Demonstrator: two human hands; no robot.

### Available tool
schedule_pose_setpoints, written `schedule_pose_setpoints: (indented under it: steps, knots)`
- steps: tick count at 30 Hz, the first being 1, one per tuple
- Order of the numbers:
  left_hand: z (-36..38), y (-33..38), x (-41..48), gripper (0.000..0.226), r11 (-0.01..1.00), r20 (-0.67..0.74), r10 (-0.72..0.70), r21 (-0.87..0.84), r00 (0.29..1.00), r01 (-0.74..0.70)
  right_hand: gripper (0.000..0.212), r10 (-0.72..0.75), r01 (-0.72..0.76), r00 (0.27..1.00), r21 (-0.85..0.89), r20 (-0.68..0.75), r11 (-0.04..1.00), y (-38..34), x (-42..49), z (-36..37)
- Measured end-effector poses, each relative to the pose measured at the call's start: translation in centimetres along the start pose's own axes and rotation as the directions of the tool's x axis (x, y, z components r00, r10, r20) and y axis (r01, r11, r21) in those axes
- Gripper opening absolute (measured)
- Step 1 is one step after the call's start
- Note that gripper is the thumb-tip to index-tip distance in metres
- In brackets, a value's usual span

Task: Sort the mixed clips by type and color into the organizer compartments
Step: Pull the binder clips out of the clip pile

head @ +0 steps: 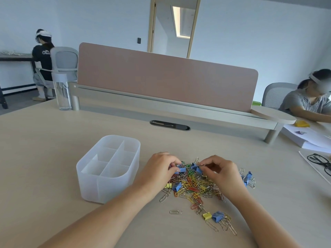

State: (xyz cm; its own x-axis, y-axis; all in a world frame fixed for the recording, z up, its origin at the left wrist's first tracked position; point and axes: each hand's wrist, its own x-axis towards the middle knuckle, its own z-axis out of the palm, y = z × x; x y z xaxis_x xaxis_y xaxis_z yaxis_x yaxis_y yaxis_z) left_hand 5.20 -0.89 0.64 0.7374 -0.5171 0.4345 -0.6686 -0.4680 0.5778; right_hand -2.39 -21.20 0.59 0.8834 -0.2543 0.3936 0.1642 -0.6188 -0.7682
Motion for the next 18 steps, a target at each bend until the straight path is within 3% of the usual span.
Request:
schedule_pose_setpoints:
  steps: [4, 8, 13, 18]
  knots:
    - [-0.2, 0.2, 0.0, 0.015, 1.0, -0.065, 0.028, 0.003, 0.998, -0.028, 0.009, 0.117, -0.115, 0.993, 0.213, 0.006, 0.97, -0.3, 0.2, -0.3]
    - [-0.1, 0.2, 0.1, 0.013, 0.996, -0.085, 0.091, 0.029, 0.992, -0.088, 0.008, 0.149, -0.144, 0.989, 0.284, 0.004, 0.948, -0.5, 0.2, -0.3]
    - [1.2, 0.1, 0.1, 0.009, 0.988, -0.011, -0.077, -0.133, 0.997, 0.075, 0.008, 0.177, -0.166, 0.984, 0.341, -0.001, 0.925, -0.4, 0.2, -0.3]
    - [1.6, 0.4, 0.5, 0.016, 0.976, 0.0, -0.145, -0.165, 0.989, 0.143, 0.006, 0.183, -0.175, 0.983, 0.358, 0.01, 0.917, -0.5, 0.0, 0.0]
